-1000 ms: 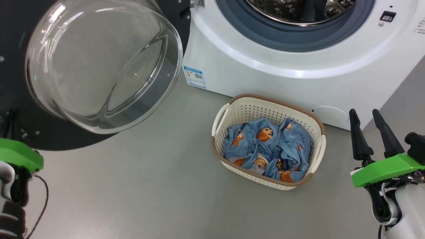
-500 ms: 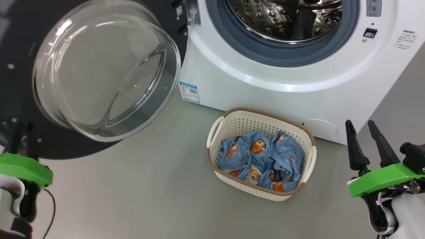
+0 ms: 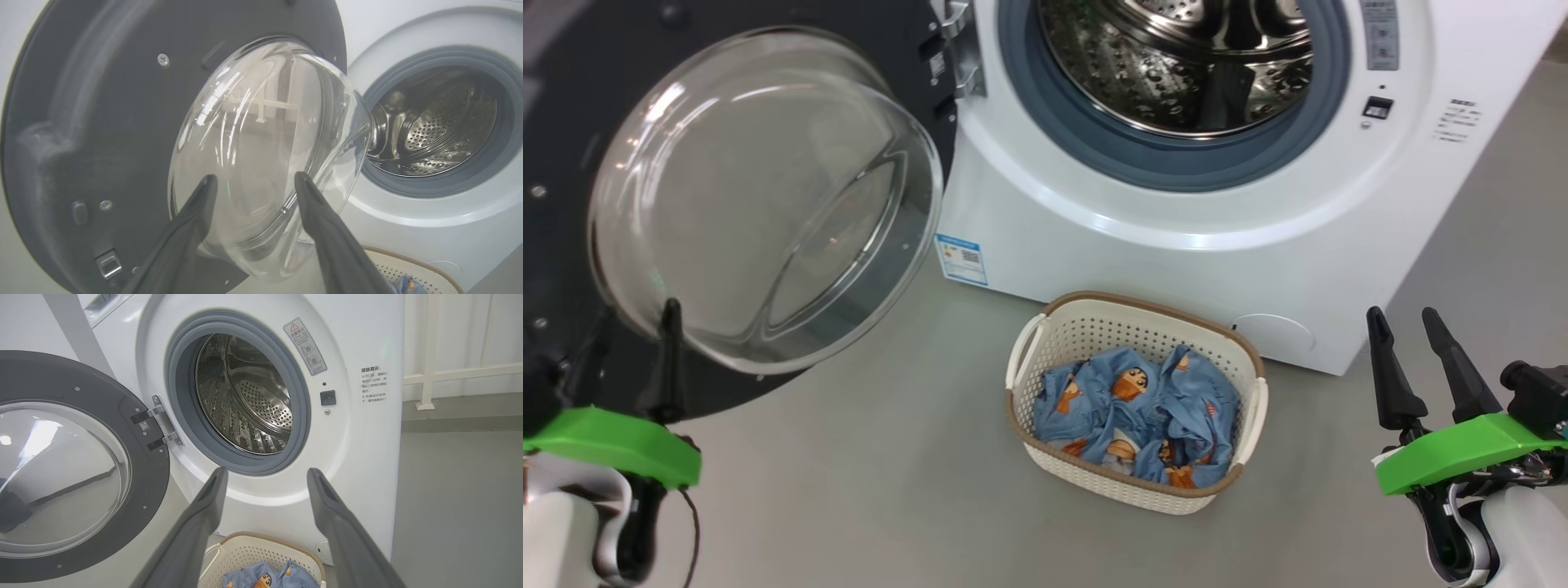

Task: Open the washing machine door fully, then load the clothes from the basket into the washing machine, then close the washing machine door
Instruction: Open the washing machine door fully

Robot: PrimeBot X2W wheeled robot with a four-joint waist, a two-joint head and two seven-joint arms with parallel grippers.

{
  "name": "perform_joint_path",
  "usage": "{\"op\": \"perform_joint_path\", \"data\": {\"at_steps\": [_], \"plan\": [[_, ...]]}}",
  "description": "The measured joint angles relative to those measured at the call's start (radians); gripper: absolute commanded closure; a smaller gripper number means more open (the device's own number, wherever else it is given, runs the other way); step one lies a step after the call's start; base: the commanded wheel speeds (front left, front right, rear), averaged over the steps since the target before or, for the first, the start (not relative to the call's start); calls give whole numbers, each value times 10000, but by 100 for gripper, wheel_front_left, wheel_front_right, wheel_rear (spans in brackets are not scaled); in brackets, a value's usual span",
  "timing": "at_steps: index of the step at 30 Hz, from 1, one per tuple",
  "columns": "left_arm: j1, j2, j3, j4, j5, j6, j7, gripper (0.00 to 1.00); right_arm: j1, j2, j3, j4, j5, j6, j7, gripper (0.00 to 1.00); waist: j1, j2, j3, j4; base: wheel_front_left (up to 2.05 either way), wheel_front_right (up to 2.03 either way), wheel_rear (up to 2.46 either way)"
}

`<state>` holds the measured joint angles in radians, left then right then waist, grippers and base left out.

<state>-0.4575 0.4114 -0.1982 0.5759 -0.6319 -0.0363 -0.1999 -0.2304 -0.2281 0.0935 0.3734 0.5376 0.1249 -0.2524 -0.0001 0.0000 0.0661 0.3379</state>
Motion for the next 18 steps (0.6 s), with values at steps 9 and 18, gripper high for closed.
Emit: {"op": "perform_joint_path", "data": {"at_steps": [9,18], "plan": [[1271,-52,-151,-2420,-8,583,332,0,151,-6,0,-127,-2,0,0,0,0,0,-168,-661,0,0,0],[2278,-232,-249,-3710,-82,1007,341,0,150,-86,81,-299,-35,0,0,0,1,0,-259,-1536,0,0,0]]}}
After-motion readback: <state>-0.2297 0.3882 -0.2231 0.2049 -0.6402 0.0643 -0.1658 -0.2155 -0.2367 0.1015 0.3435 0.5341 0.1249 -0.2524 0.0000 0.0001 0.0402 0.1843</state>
